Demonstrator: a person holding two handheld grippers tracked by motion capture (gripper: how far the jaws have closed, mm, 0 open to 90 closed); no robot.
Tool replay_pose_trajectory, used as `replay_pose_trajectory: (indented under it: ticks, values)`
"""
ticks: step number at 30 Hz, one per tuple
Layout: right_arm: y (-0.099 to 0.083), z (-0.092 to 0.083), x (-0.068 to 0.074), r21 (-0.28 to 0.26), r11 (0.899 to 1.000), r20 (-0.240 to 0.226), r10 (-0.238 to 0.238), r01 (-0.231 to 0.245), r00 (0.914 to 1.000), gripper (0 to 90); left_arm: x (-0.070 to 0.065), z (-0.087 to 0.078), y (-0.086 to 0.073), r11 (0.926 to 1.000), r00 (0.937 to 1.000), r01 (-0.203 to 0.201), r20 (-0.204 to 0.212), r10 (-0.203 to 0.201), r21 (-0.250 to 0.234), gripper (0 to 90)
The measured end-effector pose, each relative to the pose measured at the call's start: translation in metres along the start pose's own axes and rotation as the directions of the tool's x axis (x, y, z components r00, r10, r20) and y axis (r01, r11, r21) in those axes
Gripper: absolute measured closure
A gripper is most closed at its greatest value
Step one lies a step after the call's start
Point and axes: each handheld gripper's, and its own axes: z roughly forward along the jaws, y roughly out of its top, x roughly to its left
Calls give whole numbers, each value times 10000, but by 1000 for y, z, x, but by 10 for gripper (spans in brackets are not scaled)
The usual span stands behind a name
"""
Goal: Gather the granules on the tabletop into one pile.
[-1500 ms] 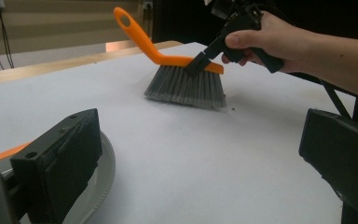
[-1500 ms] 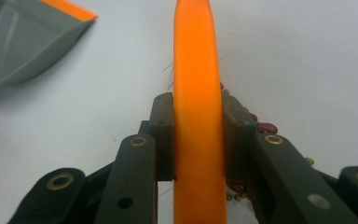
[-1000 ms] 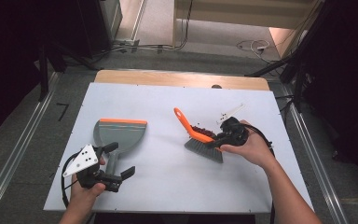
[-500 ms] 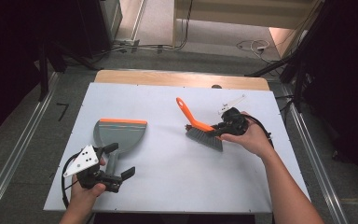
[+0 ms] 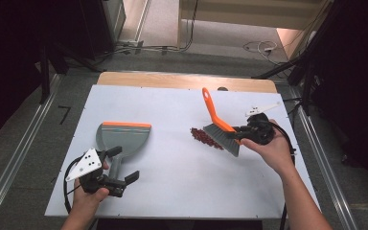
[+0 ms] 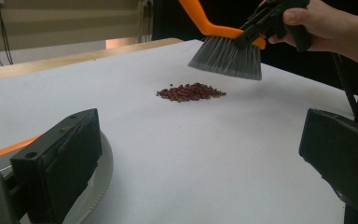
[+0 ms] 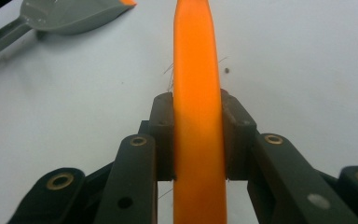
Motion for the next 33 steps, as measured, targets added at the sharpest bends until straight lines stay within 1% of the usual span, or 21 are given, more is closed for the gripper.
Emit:
replay_pose_trajectory:
  ticks: [3, 5, 10, 12, 16, 19, 21, 23, 24, 26, 29, 32, 33]
  values:
    - [-7, -11, 1, -294, 9989, 457, 374, -361, 9983, 683, 0, 2, 0, 10000, 10000, 19, 20, -19, -7, 0]
    - [-14, -16, 2, -507, 9975, 662, 531, -498, 9964, 683, 0, 2, 0, 10000, 10000, -5, 27, 5, 36, 0]
    - [-32, -24, 6, -905, 9922, 1108, 952, -854, 9893, 683, 1, 3, 0, 10000, 10000, 3, 24, -4, 50, 0]
    - [-41, -27, 7, -1084, 9883, 1296, 1209, -1071, 9842, 683, 2, 3, 0, 10000, 10000, 4, -14, -4, 53, 0]
    - [-59, -34, 8, -1560, 9734, 1292, 1887, -1680, 9735, 683, 3, 1, -1, 10000, 9999, 18, -108, -18, 7, 0]
    - [-68, -40, 10, -1741, 9637, 1399, 2276, -2023, 9637, 683, 4, 0, 0, 10000, 9998, -41, -188, 41, 8, 0]
    - [-74, -44, 12, -1918, 9598, 1351, 2325, -2048, 9632, 683, 4, 0, -1, 10000, 9997, -66, -218, 67, 10, 0]
    - [-79, -46, 13, -2175, 9525, 1280, 2445, -2134, 9612, 682, 5, -1, -1, 10000, 9997, -25, -243, 24, -21, 0]
    - [-81, -47, 14, -2260, 9491, 1268, 2521, -2195, 9594, 683, 6, -1, -2, 10000, 9997, 8, -258, -9, -47, 0]
    - [-86, -48, 15, -2437, 9409, 1357, 2730, -2350, 9524, 683, 7, -2, -3, 9999, 9995, 114, -282, -116, -101, 0]
    - [-94, -50, 17, -2464, 9363, 1417, 2901, -2501, 9464, 683, 8, -2, -3, 9999, 9993, 115, -356, -120, -124, 0]
    - [-102, -52, 17, -2580, 9284, 1343, 3087, -2675, 9416, 682, 8, -3, -4, 9999, 9991, 99, -414, -102, -95, 0]
    - [-103, -53, 17, -2560, 9286, 1357, 3098, -2688, 9411, 682, 8, -4, -4, 9999, 9990, 70, -441, -74, -89, 0]
